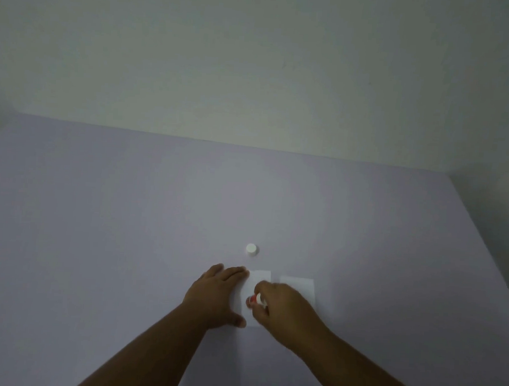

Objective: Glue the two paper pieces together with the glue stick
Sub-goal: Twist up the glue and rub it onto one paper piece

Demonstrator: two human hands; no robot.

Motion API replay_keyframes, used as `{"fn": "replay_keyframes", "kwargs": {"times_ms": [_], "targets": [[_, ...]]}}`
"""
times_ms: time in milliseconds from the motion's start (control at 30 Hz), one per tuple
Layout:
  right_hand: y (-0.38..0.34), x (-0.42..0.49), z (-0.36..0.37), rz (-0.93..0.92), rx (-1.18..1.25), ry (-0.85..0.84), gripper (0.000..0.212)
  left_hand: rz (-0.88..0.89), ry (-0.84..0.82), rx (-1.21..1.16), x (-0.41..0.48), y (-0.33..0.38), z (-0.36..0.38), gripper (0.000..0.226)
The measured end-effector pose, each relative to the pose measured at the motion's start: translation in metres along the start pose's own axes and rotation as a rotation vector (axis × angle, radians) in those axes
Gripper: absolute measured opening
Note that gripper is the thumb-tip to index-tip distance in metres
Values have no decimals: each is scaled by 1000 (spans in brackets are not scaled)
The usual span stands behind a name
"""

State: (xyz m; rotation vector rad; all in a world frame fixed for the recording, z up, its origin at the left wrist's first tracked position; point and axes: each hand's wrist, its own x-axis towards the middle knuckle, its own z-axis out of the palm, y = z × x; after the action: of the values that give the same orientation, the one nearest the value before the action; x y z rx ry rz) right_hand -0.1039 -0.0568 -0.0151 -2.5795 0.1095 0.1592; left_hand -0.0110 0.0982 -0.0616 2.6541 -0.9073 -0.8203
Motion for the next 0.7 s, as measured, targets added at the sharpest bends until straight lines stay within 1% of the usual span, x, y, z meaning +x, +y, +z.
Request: {"fn": "replay_keyframes", "kwargs": {"times_ms": [100, 200, 267, 333, 467, 600, 700], "targets": [[3, -7, 0, 20, -2, -32, 25, -2, 1, 4, 0, 2, -1, 107], [12, 3, -14, 104, 5, 33, 28, -8, -10, 6, 0, 3, -2, 107], [15, 4, -18, 123, -11, 71, 29, -13, -14, 4, -1, 3, -2, 106], [14, -3, -12, 106, -17, 77, 28, -14, -14, 1, -1, 2, -2, 107], [9, -31, 5, 47, -31, 33, 27, -7, -12, -2, -1, 2, -2, 107], [15, -26, -4, 135, 17, 82, 27, -5, -12, -2, -2, 3, -4, 108], [21, -15, -13, 181, 36, 122, 22, -8, -17, 10, -3, 4, -5, 107]]}}
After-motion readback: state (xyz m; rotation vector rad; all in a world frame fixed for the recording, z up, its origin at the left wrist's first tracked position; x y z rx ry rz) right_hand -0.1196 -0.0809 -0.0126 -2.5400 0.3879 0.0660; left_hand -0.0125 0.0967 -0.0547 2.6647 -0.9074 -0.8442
